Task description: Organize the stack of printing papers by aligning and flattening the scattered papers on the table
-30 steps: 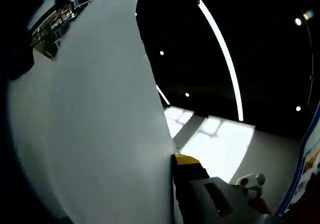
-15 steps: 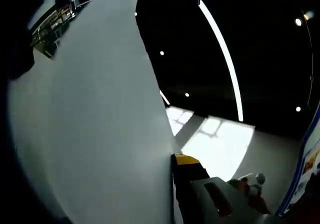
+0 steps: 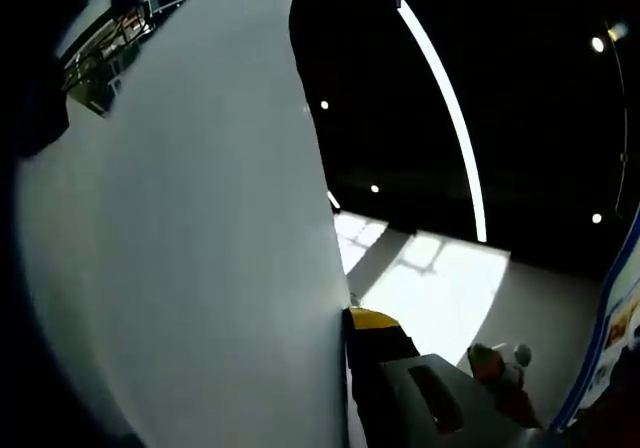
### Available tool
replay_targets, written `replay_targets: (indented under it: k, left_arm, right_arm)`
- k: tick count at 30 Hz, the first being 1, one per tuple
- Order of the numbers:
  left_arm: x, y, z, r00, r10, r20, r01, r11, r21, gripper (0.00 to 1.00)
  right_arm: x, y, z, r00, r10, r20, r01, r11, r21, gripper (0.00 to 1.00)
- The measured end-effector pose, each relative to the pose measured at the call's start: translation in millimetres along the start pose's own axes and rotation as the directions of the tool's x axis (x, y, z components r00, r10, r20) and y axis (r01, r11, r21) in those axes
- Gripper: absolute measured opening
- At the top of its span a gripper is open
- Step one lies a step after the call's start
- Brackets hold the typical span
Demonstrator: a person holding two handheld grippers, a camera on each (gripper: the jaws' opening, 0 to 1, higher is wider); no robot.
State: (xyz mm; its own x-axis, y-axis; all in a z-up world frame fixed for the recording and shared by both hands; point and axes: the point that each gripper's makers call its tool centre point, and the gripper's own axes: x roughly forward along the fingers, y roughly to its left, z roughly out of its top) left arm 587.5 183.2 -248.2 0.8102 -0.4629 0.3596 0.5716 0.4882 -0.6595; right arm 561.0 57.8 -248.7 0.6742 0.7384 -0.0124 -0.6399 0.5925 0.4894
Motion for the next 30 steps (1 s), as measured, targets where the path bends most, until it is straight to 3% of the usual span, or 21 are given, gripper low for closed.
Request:
replay_targets:
  k: [10, 30]
  left_arm:
    - [0.2, 1.2, -0.1, 1.000, -0.001, -0.004, 0.001, 1.000, 0.002, 0.06]
    - [0.6, 1.4, -0.9, 1.000, -0.001, -0.007, 0.001, 1.000, 0.007, 0.06]
  right_arm:
    - [-6.7, -5.7, 15.5, 0.999, -0.017, 0.035, 0.017, 1.000, -0.019, 0.76]
    - [-37.2, -42.8, 53.5, 0.987, -0.111, 0.117, 0.116, 0.993, -0.037, 0.76]
